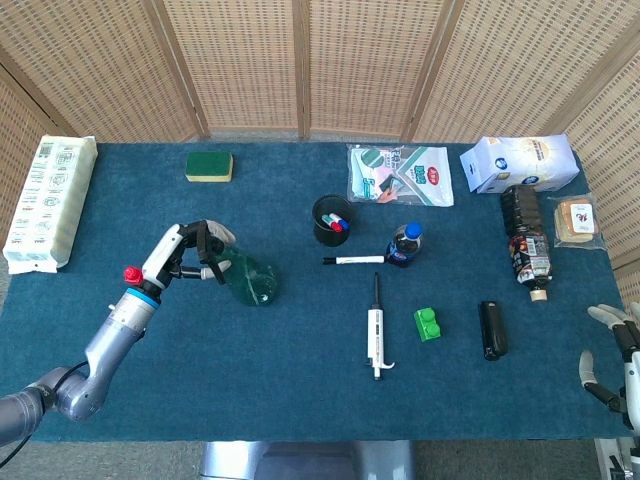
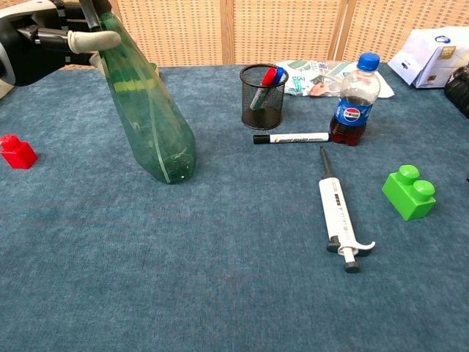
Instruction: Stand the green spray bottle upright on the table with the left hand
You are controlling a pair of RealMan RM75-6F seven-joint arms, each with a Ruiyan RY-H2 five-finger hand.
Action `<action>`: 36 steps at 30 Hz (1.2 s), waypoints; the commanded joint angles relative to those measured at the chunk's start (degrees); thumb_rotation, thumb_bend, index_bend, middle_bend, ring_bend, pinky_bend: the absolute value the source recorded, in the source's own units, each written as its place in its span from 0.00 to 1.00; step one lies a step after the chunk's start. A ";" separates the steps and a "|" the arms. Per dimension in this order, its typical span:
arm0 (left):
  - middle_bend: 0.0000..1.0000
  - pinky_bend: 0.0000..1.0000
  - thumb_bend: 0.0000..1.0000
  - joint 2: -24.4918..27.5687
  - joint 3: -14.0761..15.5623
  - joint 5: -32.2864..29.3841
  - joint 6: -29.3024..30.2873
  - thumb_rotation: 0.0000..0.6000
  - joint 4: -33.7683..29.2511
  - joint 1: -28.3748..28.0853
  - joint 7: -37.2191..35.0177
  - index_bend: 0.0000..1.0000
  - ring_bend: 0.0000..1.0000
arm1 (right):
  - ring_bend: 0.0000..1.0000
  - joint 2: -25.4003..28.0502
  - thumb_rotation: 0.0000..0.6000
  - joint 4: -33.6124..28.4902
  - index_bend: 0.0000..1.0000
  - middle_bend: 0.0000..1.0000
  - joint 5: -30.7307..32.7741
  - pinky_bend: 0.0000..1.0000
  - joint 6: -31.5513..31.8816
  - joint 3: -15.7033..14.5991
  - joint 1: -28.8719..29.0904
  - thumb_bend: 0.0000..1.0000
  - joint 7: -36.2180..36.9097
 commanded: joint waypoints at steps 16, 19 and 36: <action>0.17 0.30 0.30 1.11 1.09 3.35 0.41 1.00 -0.37 0.09 0.47 0.30 0.07 | 0.02 0.36 1.00 0.03 0.22 0.24 -0.28 0.08 0.46 -0.10 -0.36 0.55 0.65; 0.11 0.25 0.30 1.29 1.31 3.88 0.79 1.00 -0.30 0.18 0.63 0.25 0.01 | 0.02 0.38 1.00 0.02 0.22 0.24 -0.33 0.08 0.45 -0.07 -0.33 0.55 0.74; 0.00 0.06 0.30 4.86 3.35 6.37 3.72 1.00 -2.34 2.26 -0.30 0.07 0.00 | 0.02 0.58 1.00 -0.26 0.22 0.24 -0.42 0.08 -0.19 0.22 0.27 0.56 0.89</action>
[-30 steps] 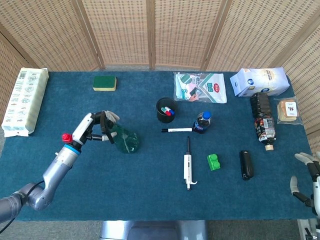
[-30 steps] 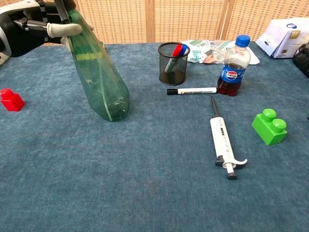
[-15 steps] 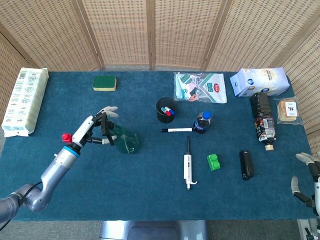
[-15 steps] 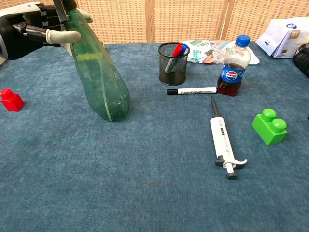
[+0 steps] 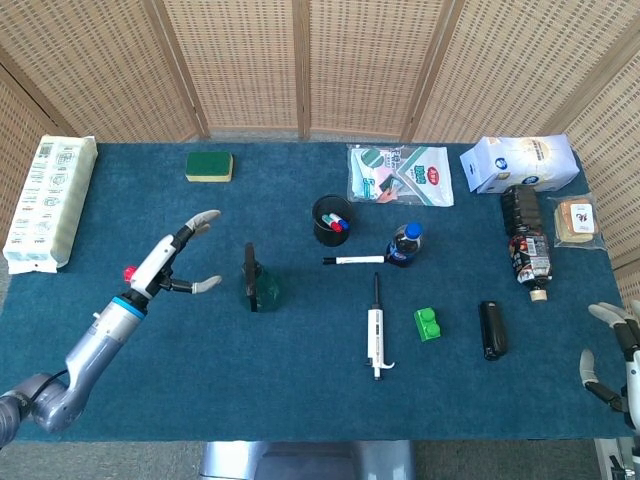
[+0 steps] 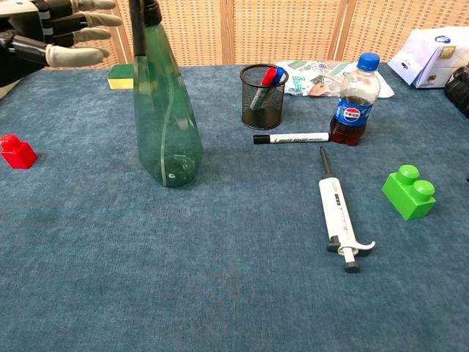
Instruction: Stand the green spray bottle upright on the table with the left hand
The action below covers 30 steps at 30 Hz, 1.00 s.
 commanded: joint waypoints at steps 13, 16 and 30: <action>0.00 0.03 0.30 2.72 1.12 0.99 3.09 1.00 -1.91 2.07 0.66 0.05 0.00 | 0.02 0.36 1.00 -0.54 0.22 0.24 0.03 0.08 -0.29 0.15 0.35 0.56 -0.59; 0.00 0.02 0.30 4.45 1.51 0.69 3.94 1.00 -2.78 3.09 2.91 0.05 0.00 | 0.02 0.55 1.00 -0.64 0.22 0.24 0.10 0.08 -0.60 0.31 0.65 0.56 -0.75; 0.00 0.02 0.30 16.97 5.24 -7.94 6.48 1.00 -16.02 10.47 36.05 0.15 0.00 | 0.02 1.80 1.00 -0.77 0.23 0.24 2.25 0.08 -4.59 2.17 4.18 0.55 -4.60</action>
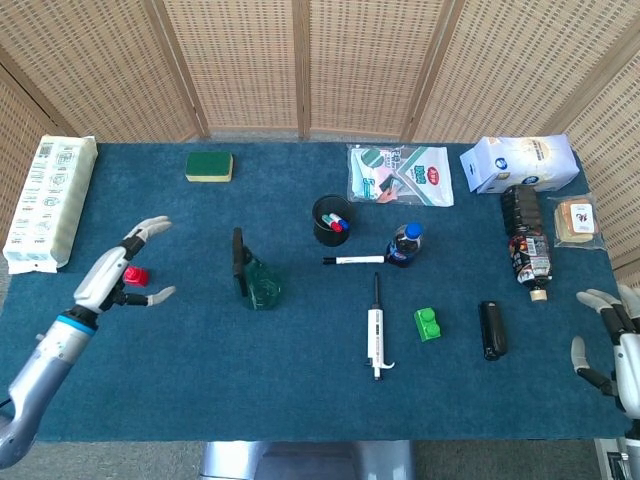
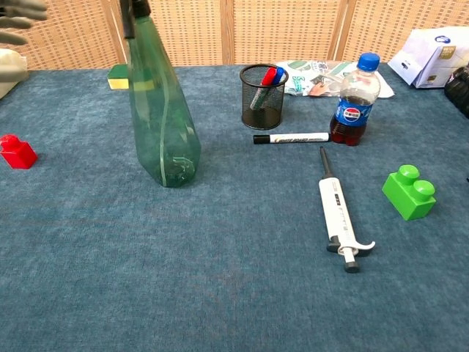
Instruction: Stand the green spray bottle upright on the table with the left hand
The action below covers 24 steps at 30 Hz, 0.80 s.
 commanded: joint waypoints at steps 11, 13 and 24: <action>0.05 0.02 0.30 12.01 5.62 -7.02 8.77 1.00 -15.49 11.21 28.47 0.20 0.00 | 0.02 -1.02 1.00 2.77 0.26 0.24 4.11 0.08 -3.58 1.12 3.32 0.56 -9.36; 0.06 0.02 0.30 12.13 6.22 -6.17 11.76 1.00 -16.26 13.17 31.19 0.20 0.00 | 0.02 -1.56 1.00 3.40 0.27 0.24 4.48 0.08 -3.53 1.05 3.44 0.56 -10.54; 0.10 0.02 0.30 8.98 8.19 1.54 25.77 1.00 -16.36 22.42 37.84 0.24 0.00 | 0.02 -3.69 1.00 6.04 0.28 0.24 3.73 0.08 -2.41 0.95 3.79 0.56 -11.41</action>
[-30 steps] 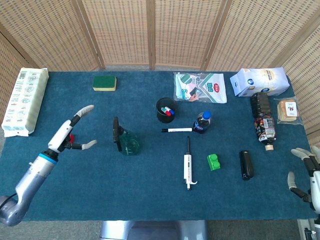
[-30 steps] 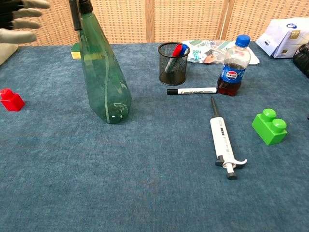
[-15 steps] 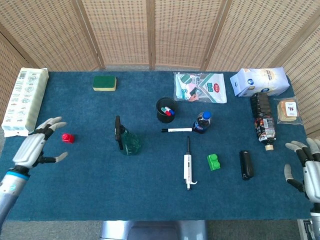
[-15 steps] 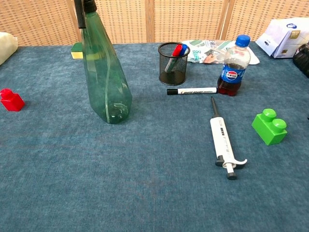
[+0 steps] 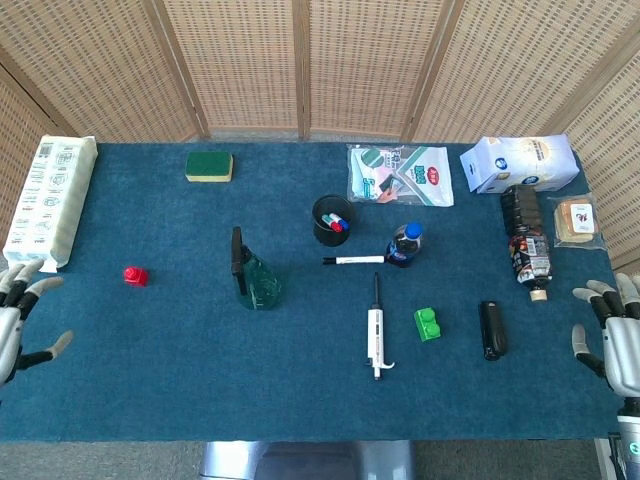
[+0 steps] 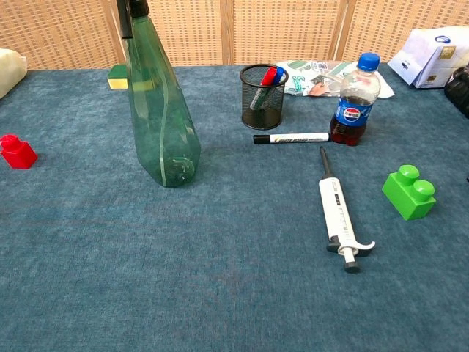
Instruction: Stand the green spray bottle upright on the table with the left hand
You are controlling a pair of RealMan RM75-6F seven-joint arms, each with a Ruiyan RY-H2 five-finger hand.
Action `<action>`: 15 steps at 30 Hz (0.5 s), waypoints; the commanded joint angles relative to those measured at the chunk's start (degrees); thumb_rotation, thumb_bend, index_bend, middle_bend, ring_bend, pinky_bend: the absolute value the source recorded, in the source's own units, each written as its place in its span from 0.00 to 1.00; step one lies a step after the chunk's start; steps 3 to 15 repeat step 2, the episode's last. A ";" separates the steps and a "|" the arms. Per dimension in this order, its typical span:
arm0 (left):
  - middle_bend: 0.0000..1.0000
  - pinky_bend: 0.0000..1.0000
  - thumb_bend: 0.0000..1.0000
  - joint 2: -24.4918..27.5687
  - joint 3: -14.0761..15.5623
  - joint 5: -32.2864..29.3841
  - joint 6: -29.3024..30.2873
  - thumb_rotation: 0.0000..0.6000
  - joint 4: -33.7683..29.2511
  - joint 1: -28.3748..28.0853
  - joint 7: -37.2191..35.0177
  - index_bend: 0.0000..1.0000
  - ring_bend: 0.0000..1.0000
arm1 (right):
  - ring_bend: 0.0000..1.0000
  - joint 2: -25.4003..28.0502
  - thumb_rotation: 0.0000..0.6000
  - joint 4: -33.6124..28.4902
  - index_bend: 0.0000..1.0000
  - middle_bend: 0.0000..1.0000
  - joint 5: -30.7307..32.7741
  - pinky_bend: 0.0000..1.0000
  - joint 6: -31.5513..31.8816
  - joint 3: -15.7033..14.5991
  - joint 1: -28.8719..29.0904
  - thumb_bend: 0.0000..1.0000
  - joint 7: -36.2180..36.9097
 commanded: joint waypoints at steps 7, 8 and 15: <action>0.10 0.02 0.30 -1.17 1.15 3.07 2.99 1.00 -0.38 2.93 1.29 0.23 0.00 | 0.02 -0.34 1.00 0.48 0.28 0.24 -0.72 0.08 0.43 -0.14 0.01 0.56 0.43; 0.10 0.02 0.30 -1.17 1.15 3.07 2.99 1.00 -0.38 2.93 1.29 0.23 0.00 | 0.02 -0.34 1.00 0.48 0.28 0.24 -0.72 0.08 0.43 -0.14 0.01 0.56 0.43; 0.10 0.02 0.30 -1.17 1.15 3.07 2.99 1.00 -0.38 2.93 1.29 0.23 0.00 | 0.02 -0.34 1.00 0.48 0.28 0.24 -0.72 0.08 0.43 -0.14 0.01 0.56 0.43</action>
